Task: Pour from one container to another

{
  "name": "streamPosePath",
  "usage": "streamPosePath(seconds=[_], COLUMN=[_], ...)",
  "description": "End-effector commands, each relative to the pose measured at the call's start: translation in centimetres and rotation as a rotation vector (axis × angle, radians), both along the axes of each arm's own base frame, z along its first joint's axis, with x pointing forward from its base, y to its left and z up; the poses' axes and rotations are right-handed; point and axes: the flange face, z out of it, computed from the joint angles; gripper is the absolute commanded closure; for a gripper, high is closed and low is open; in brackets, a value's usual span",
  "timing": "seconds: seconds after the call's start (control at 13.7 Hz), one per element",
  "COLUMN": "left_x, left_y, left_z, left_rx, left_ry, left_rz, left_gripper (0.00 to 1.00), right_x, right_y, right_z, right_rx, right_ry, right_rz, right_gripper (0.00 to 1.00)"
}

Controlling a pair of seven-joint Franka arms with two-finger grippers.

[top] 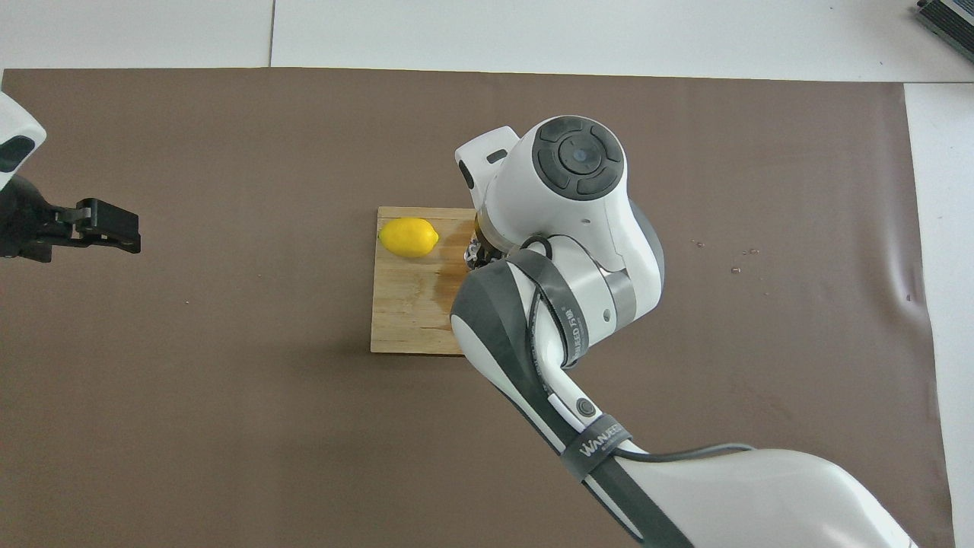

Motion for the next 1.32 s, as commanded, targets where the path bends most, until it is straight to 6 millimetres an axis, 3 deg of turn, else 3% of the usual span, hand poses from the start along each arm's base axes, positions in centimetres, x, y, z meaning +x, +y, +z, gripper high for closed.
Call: streamPosePath(seconds=[0.0, 0.29, 0.66, 0.8, 1.1, 1.24], left_x=[-0.9, -0.9, -0.9, -0.9, -0.9, -0.9], left_y=[0.2, 0.2, 0.2, 0.2, 0.2, 0.2], left_z=[0.1, 0.0, 0.1, 0.1, 0.0, 0.1], left_rx=[0.016, 0.016, 0.016, 0.016, 0.016, 0.016], left_ry=[-0.002, -0.001, -0.002, -0.002, -0.001, -0.002], left_rz=[0.011, 0.011, 0.011, 0.011, 0.011, 0.011], left_gripper=[0.0, 0.0, 0.0, 0.0, 0.0, 0.0], right_x=[0.2, 1.4, 3.9, 4.5, 2.6, 1.7], right_y=[-2.9, -8.6, -21.1, -26.9, -38.3, -42.0], right_z=[2.3, 4.3, 5.0, 4.4, 2.1, 0.3], right_rx=[0.089, 0.235, 0.368, 0.405, 0.493, 0.537], right_ry=[0.005, -0.021, -0.099, -0.141, -0.216, -0.238], right_rz=[-0.005, 0.0, -0.017, -0.029, -0.09, -0.108], right_gripper=[0.93, 0.93, 0.92, 0.91, 0.92, 0.92])
